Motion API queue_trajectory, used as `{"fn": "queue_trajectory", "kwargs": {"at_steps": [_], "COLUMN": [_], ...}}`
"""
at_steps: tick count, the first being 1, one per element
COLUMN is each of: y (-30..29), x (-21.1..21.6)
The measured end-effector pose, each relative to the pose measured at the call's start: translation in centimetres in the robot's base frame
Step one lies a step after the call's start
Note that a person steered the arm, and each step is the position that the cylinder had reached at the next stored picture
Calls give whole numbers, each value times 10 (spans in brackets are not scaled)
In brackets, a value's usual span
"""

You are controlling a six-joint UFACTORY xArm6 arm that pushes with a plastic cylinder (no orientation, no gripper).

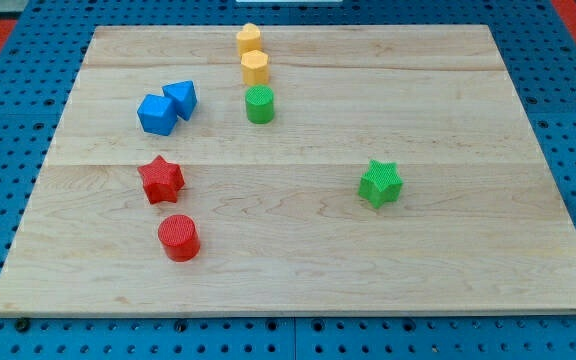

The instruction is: Push the green star towards red circle

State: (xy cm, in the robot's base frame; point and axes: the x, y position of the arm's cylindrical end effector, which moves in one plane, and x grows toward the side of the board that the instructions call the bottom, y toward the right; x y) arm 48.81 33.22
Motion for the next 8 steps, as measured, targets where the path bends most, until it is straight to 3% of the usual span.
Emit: {"fn": "queue_trajectory", "kwargs": {"at_steps": [1, 2, 3, 4, 5, 6, 7, 8], "y": [-51, -60, -112, -144, -250, -240, -308, -295], "x": [31, 69, 35, -35, -30, 10, -6, -69]}}
